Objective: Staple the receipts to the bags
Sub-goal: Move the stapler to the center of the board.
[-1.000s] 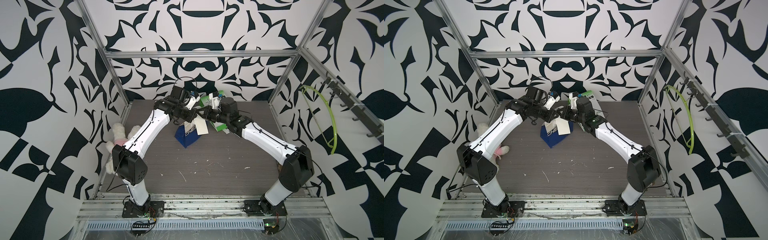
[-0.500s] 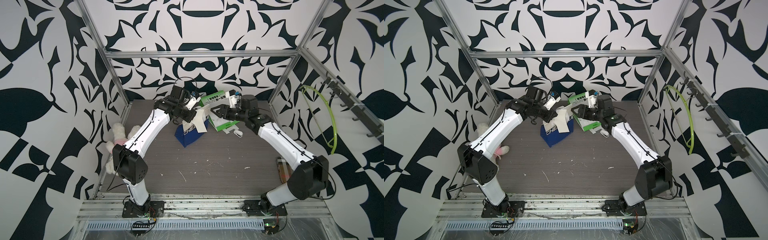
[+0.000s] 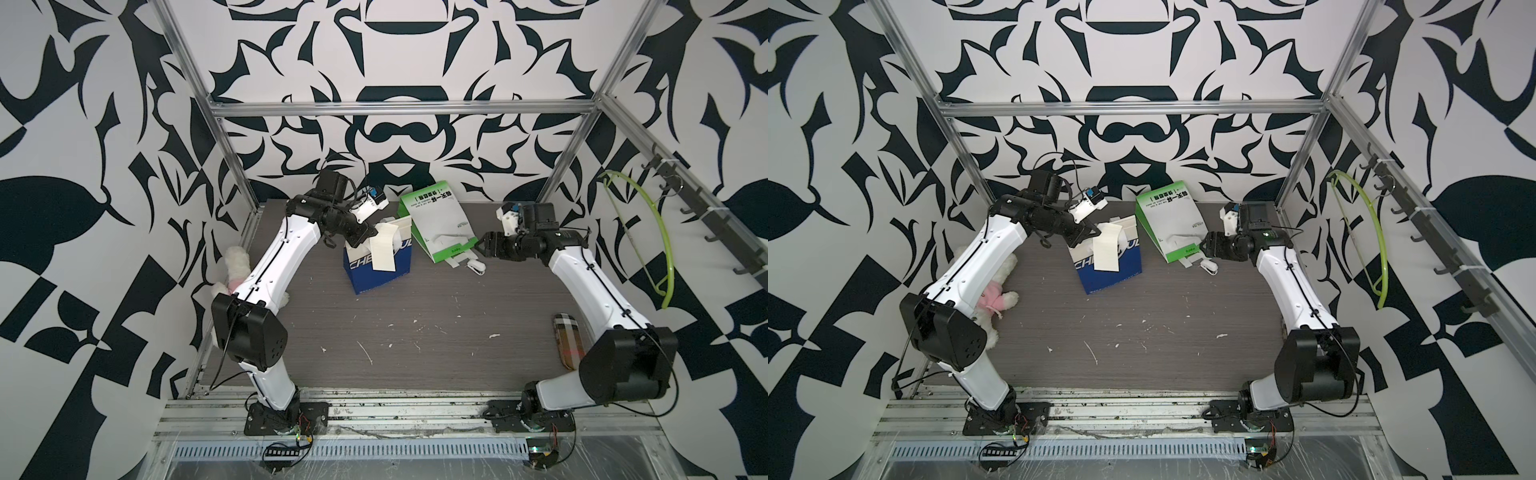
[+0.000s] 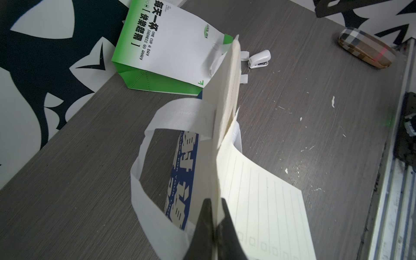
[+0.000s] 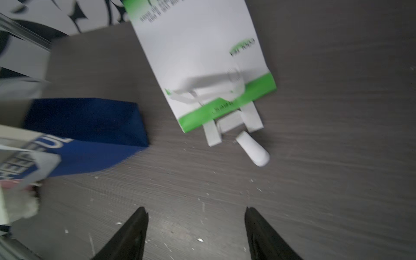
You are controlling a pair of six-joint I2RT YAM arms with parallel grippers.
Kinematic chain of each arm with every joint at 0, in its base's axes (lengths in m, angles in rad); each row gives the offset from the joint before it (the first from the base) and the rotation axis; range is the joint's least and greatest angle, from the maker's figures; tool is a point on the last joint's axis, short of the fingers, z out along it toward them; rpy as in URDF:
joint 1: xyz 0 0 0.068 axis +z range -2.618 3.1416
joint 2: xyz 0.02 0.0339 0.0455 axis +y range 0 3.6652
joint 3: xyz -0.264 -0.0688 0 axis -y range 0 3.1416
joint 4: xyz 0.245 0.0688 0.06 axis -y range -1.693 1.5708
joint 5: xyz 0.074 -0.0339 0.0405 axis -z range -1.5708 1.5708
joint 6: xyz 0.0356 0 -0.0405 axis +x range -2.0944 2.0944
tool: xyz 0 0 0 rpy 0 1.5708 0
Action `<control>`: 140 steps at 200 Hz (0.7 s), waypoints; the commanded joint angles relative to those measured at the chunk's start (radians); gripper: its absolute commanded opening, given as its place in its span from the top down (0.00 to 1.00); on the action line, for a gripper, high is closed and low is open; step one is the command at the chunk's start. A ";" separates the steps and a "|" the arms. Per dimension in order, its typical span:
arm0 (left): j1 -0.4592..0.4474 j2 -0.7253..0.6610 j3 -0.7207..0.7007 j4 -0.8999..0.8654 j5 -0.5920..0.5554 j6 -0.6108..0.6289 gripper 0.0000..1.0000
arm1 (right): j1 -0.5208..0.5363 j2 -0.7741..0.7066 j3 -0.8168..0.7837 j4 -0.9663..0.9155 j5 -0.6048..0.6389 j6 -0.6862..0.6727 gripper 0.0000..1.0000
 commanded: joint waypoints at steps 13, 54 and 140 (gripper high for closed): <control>0.003 -0.034 -0.027 -0.063 0.061 0.116 1.00 | -0.013 0.082 0.006 -0.044 0.107 -0.123 0.43; 0.003 -0.020 -0.003 -0.072 0.068 0.122 1.00 | -0.013 0.245 0.044 -0.024 0.105 -0.415 0.48; 0.003 -0.005 -0.019 -0.069 0.051 0.133 1.00 | -0.009 0.435 0.159 0.072 0.205 -0.478 0.37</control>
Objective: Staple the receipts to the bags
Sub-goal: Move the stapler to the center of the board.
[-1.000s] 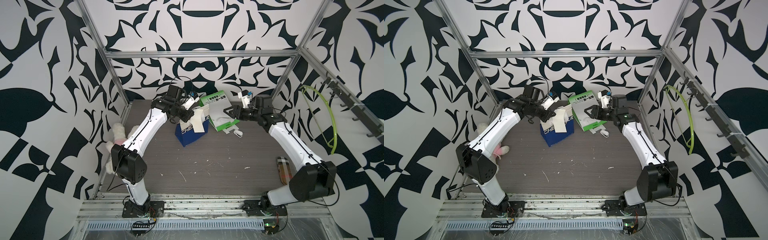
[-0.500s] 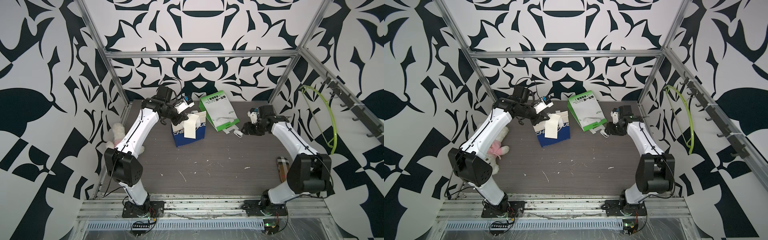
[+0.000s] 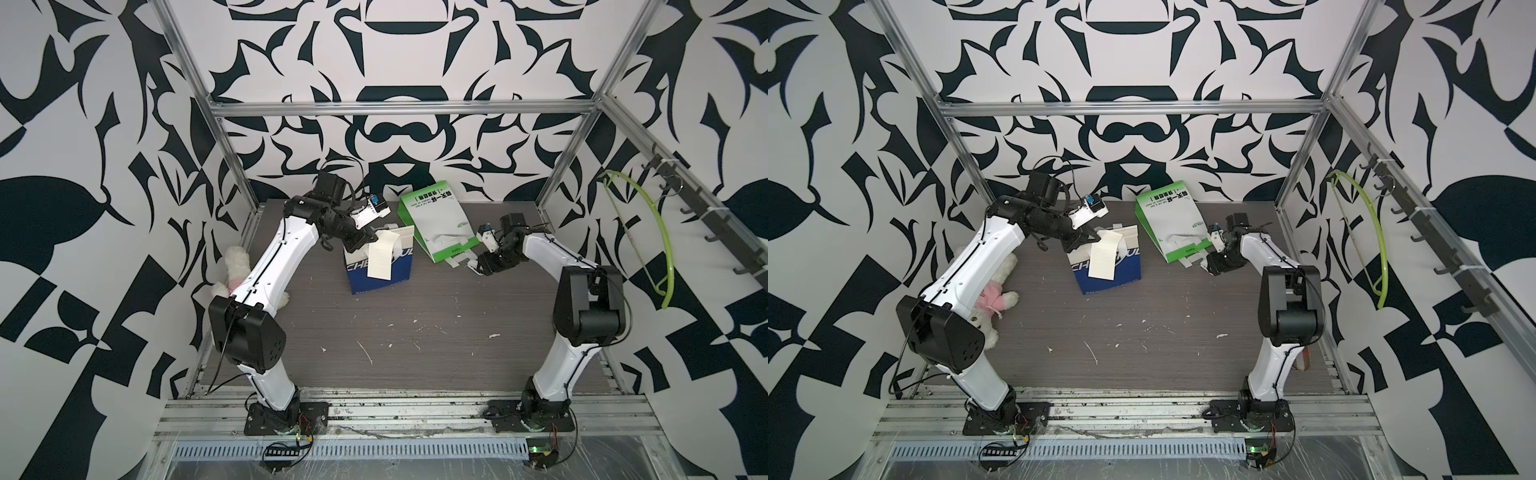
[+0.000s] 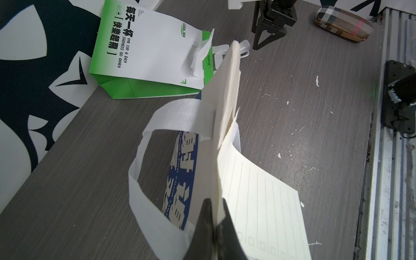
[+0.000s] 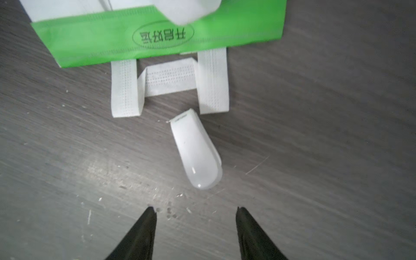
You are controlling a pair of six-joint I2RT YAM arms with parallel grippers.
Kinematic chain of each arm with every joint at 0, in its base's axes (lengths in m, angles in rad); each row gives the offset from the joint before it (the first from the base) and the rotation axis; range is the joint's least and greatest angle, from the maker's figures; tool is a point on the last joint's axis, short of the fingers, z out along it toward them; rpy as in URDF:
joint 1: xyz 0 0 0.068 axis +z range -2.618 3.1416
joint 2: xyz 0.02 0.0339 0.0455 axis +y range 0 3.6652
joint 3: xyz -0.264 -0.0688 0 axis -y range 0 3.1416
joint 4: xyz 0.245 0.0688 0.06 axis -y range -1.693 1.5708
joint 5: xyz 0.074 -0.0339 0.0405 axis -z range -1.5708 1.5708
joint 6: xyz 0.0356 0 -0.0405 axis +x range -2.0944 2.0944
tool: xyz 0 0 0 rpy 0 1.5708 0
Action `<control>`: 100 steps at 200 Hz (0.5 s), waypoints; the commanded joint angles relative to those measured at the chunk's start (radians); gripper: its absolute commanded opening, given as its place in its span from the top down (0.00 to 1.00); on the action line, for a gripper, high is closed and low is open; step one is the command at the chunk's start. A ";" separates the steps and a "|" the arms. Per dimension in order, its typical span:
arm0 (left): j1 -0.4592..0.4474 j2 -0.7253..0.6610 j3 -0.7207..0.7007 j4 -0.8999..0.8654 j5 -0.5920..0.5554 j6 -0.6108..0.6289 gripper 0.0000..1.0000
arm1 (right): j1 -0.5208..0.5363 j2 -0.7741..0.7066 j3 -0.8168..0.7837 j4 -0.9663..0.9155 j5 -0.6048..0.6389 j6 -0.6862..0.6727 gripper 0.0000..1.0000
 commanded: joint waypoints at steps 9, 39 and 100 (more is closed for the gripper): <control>0.002 0.007 -0.009 -0.026 0.009 0.014 1.00 | 0.005 0.057 0.081 0.016 0.032 -0.026 0.37; 0.000 0.012 -0.007 -0.025 0.007 0.014 1.00 | 0.022 0.106 0.128 -0.013 0.016 -0.002 0.46; 0.001 0.005 -0.031 -0.030 -0.005 0.016 1.00 | 0.065 0.080 0.128 -0.045 0.026 0.149 0.72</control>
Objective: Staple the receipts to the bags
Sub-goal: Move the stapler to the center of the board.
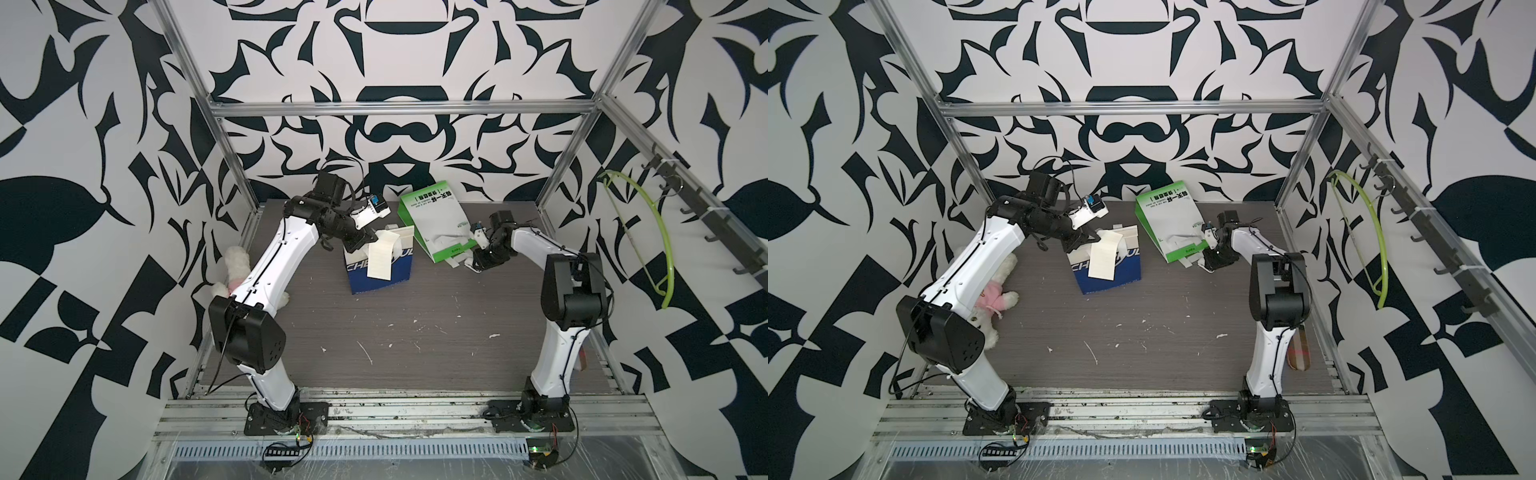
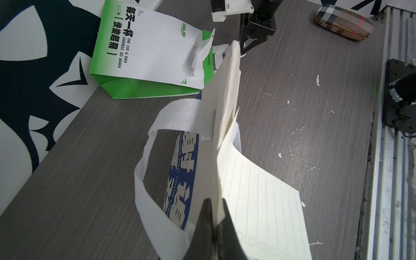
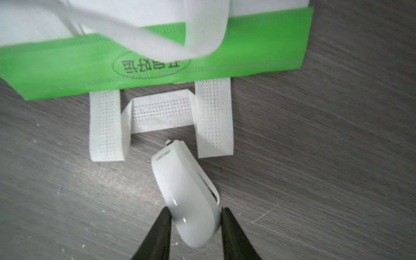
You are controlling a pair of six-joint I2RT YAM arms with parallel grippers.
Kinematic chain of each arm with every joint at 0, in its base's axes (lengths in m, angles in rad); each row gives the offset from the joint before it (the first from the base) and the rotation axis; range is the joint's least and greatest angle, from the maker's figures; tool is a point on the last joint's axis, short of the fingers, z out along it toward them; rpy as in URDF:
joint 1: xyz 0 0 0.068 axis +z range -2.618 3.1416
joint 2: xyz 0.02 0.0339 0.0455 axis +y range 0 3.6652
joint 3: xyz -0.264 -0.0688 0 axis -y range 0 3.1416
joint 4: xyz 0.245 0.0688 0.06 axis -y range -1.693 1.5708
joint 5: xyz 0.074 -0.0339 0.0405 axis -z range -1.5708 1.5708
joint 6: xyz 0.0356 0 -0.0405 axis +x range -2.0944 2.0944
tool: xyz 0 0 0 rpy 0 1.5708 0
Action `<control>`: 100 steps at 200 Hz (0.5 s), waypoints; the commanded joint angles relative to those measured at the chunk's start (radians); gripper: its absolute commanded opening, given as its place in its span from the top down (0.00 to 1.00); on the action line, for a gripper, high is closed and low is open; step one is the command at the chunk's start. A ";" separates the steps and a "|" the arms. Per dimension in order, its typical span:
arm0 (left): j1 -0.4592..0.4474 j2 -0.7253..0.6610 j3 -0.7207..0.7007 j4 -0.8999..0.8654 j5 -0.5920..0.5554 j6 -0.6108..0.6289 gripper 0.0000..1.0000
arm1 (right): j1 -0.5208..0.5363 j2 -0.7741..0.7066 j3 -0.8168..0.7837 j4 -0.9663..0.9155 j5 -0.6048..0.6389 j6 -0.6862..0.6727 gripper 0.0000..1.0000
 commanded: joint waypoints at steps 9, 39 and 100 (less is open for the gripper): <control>0.000 0.000 -0.033 -0.033 -0.005 0.011 1.00 | 0.033 -0.070 0.020 -0.054 0.039 0.157 0.74; 0.000 -0.020 -0.057 -0.032 -0.012 0.001 1.00 | 0.120 -0.154 -0.097 -0.084 0.132 0.435 0.82; 0.000 -0.047 -0.079 -0.016 0.018 -0.007 1.00 | 0.406 -0.316 -0.318 -0.028 0.282 0.937 0.66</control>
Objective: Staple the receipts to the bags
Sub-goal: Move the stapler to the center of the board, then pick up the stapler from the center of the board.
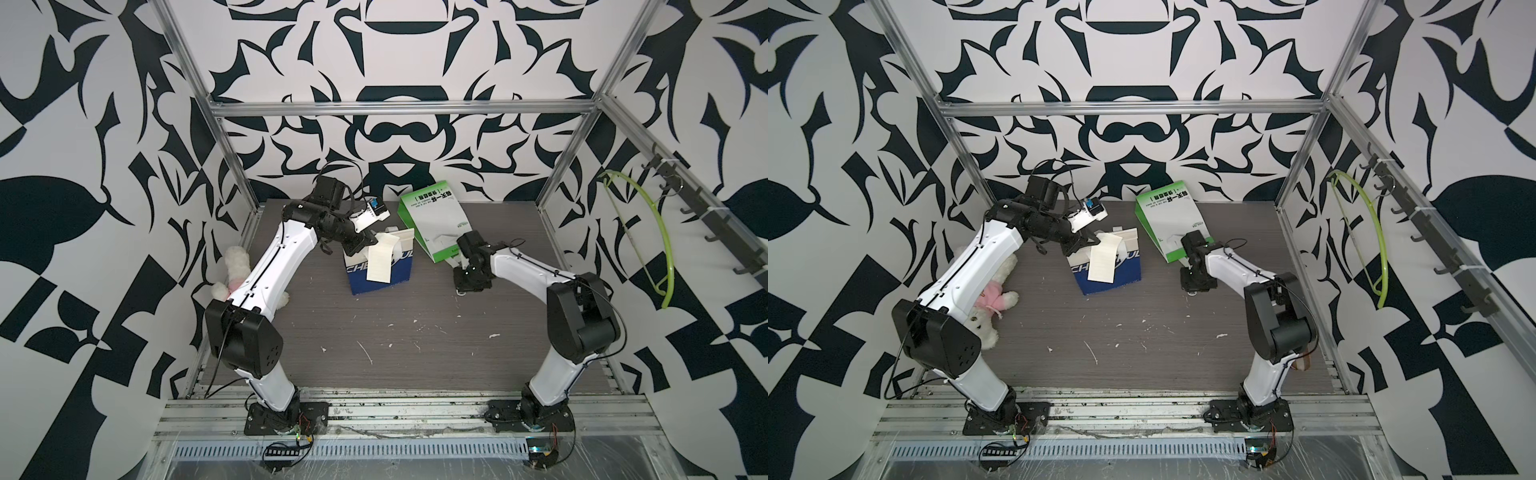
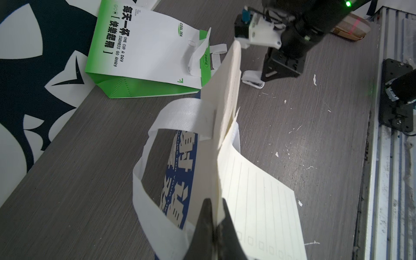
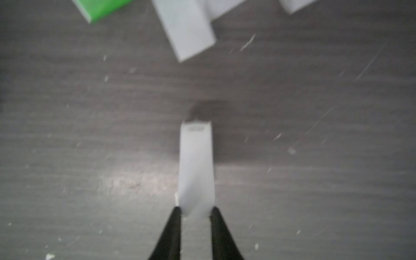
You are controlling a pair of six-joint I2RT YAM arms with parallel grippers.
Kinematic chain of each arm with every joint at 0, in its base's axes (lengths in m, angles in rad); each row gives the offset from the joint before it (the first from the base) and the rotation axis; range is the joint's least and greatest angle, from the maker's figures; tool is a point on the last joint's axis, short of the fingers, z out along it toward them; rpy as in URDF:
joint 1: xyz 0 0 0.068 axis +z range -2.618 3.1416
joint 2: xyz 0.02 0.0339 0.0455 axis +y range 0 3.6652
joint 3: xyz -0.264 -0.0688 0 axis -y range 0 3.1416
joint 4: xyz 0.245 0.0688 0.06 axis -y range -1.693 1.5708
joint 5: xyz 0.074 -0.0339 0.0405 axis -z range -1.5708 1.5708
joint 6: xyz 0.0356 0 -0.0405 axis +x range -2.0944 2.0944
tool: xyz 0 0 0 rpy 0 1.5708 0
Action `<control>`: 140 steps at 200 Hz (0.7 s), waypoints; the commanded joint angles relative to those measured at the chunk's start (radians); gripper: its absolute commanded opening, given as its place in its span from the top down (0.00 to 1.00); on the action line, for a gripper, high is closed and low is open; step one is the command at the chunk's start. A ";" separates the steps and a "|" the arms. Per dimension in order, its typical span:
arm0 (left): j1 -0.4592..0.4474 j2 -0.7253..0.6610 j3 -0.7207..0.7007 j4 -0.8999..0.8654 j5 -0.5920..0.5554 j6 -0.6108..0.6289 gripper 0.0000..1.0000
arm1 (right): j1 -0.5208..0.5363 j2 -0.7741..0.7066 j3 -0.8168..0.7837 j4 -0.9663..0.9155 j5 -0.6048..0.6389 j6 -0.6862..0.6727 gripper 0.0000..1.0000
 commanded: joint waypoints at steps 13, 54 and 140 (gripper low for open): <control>0.002 -0.014 -0.023 -0.042 0.013 -0.002 1.00 | 0.089 -0.074 -0.021 0.023 0.063 0.285 0.49; 0.001 -0.013 -0.026 -0.048 0.010 -0.006 1.00 | -0.016 -0.122 0.073 -0.002 -0.035 0.170 0.52; 0.001 -0.034 -0.051 -0.032 0.005 0.000 1.00 | -0.205 -0.031 0.160 -0.091 -0.479 -1.358 0.40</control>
